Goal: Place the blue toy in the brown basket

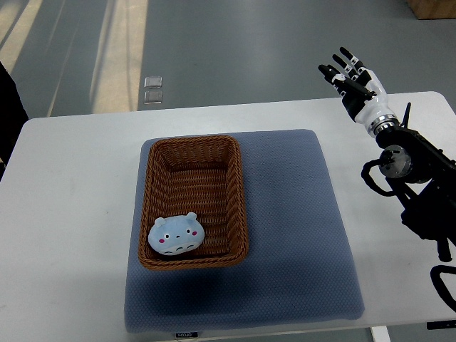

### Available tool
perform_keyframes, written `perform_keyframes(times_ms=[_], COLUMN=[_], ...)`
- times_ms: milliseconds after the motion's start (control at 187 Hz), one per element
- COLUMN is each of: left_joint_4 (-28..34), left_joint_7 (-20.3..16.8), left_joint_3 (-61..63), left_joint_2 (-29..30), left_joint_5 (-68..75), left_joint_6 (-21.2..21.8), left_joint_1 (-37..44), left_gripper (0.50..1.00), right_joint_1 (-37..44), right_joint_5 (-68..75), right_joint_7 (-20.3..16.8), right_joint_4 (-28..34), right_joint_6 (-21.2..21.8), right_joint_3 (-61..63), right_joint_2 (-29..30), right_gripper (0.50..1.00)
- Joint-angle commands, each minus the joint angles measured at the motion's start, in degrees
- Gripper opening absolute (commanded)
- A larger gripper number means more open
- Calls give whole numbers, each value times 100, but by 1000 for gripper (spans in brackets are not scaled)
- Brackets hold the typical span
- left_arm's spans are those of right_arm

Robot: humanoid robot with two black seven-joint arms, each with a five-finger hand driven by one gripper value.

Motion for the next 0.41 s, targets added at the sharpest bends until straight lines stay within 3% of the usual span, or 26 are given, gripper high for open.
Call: perform_keyframes(times_ms=[0,406], left_joint_4=[0,0], left_joint_7=[-1,-1], left_joint_3=[0,0], left_joint_2=[0,0], left_joint_5=[0,0], left_joint_6=[0,0], left_joint_1=[-6,3], left_gripper=[1000,1000], right_joint_1=[-13,-22], right_joint_5=[8,61], right_joint_7=[-5,250], right_joint_4=[-46,-46], right_joint_6=[-90,-310], right_joint_3=[13,57], right_joint_2=[15,42], right_gripper=[905,907])
